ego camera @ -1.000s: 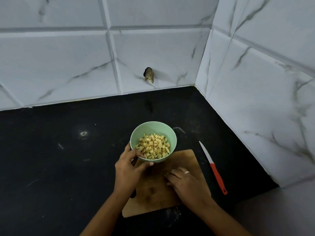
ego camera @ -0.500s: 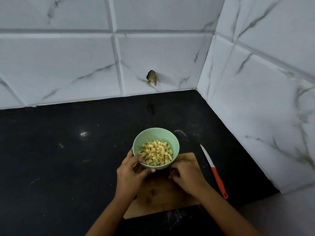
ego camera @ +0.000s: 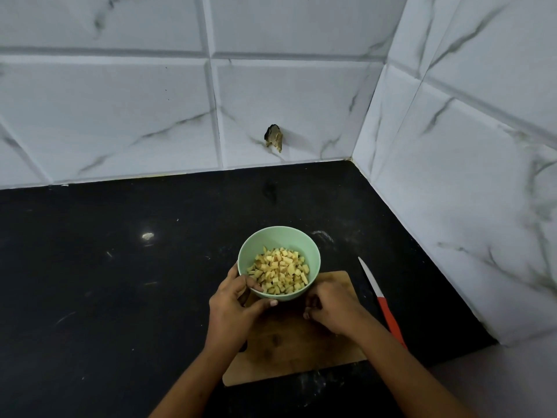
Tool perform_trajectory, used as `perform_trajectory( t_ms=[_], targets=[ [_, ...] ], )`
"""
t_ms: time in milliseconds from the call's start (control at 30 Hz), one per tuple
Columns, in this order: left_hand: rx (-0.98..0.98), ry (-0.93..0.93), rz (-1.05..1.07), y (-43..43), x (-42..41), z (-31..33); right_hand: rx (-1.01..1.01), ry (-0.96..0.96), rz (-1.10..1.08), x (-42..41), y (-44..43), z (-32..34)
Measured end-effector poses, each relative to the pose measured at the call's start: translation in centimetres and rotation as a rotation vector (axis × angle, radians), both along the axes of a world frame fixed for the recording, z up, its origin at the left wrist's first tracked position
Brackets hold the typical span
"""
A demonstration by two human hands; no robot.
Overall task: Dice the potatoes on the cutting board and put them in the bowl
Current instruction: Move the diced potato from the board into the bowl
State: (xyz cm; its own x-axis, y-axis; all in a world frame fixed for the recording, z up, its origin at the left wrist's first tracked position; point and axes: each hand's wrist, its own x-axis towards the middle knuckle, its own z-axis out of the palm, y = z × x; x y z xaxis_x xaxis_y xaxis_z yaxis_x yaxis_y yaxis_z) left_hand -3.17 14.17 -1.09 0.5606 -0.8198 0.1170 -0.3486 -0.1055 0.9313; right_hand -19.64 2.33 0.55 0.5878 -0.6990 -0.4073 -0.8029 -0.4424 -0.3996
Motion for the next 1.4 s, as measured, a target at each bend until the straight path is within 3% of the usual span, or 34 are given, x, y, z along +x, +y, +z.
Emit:
perform_trajectory(
  t_ms=[300, 500, 667, 767, 833, 1000, 1133, 1233, 1300, 1400],
  targets=[
    [0.027, 0.004, -0.003, 0.1, 0.2, 0.0, 0.106, -0.039, -0.023, 0.1, -0.2, 0.7],
    [0.048, -0.015, -0.025, 0.1, 0.3, 0.2, 0.465, -0.477, -0.371, -2.6, -1.8, 4.0],
    [0.055, -0.050, -0.069, 0.0, 0.3, 0.4, 0.285, -0.678, -0.365, -0.9, -2.1, 8.8],
    [0.035, -0.061, -0.083, 0.1, 0.4, 0.5, -0.005, -0.412, -0.114, 2.4, -0.6, 8.0],
    [0.034, -0.059, -0.091, 0.1, 0.4, 0.6, -0.145, -0.374, -0.089, 3.5, 0.0, 6.9],
    [0.063, -0.052, -0.092, 0.2, 0.5, 0.7, -0.129, -0.522, -0.247, 1.9, -0.2, 5.7],
    [0.062, -0.054, -0.107, 0.1, 0.5, 0.7, -0.098, -0.457, -0.102, 1.0, 0.1, 5.6],
    [0.065, -0.049, -0.101, 0.3, 0.4, 0.8, -0.134, -0.551, -0.174, 0.9, 0.2, 6.0],
    [0.063, -0.046, -0.095, 0.4, 0.5, 0.9, -0.083, -0.642, -0.268, 0.0, 0.2, 6.3],
    [0.069, -0.047, -0.096, 0.4, 0.5, 0.9, 0.102, -0.632, -0.268, -2.7, 1.1, 5.8]
  ],
)
